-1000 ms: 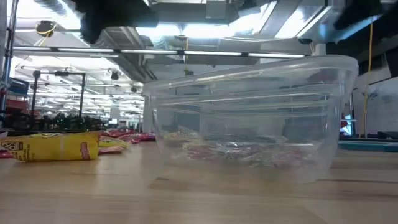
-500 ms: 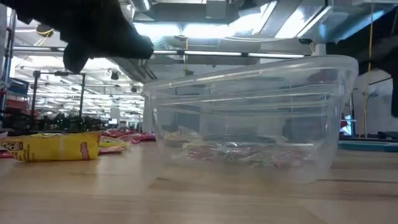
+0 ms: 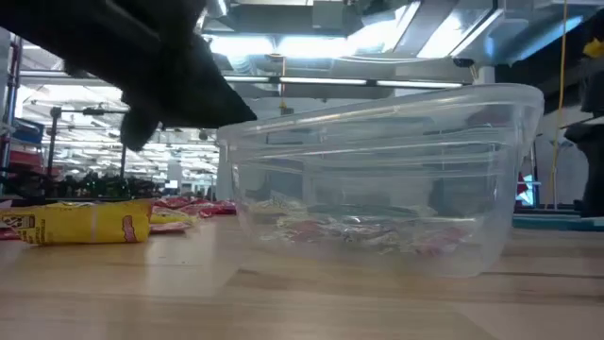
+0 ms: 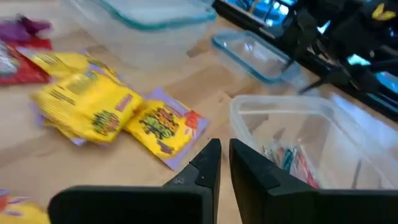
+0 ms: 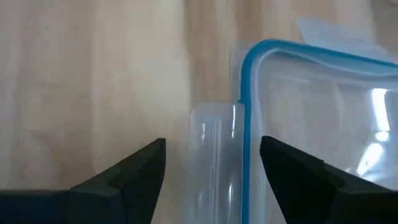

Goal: Sort candy
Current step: Close the square transparent food container

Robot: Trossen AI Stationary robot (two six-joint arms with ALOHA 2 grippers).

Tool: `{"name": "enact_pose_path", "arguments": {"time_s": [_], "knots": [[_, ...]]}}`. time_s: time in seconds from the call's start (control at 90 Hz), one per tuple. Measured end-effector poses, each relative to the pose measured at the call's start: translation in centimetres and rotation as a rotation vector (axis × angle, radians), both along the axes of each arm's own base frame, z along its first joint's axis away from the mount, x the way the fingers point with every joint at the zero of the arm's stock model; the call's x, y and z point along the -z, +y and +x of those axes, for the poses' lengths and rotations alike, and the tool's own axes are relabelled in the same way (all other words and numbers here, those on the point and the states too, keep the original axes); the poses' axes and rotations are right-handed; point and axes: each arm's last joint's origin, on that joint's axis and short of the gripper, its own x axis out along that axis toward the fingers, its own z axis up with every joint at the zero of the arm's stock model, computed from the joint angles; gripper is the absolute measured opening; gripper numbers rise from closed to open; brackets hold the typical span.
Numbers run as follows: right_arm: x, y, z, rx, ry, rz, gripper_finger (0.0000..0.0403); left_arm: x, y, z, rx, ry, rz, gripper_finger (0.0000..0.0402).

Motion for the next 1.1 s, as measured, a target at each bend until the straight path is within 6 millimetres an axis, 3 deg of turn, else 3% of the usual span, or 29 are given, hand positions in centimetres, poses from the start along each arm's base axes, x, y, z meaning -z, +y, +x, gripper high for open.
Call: {"name": "enact_pose_path", "arguments": {"time_s": [0.189, 0.433, 0.478, 0.856, 1.1], "knots": [[0.4, -0.5, -0.3, 0.084, -0.024, -0.005, 0.0199, 1.4, 0.2, 0.9, 0.04, 0.01, -0.059, 0.0017], [0.5, -0.8, -0.5, 0.138, -0.053, -0.019, 0.0032, 2.2, -0.4, 0.9, 0.057, -0.009, -0.14, 0.0017], [0.3, -0.7, -0.4, 0.131, -0.053, -0.026, 0.0016, 2.2, -0.7, 0.8, 0.063, -0.014, -0.158, 0.0017], [-5.3, 1.4, 1.7, 0.098, -0.094, -0.085, 0.0008, 2.4, -3.3, -0.9, 0.06, -0.066, -0.23, 0.0017], [-9.3, 2.7, 3.1, 0.06, -0.2, -0.108, 0.0004, 2.0, -4.4, 0.6, 0.076, -0.075, -0.188, 0.0017]]}}
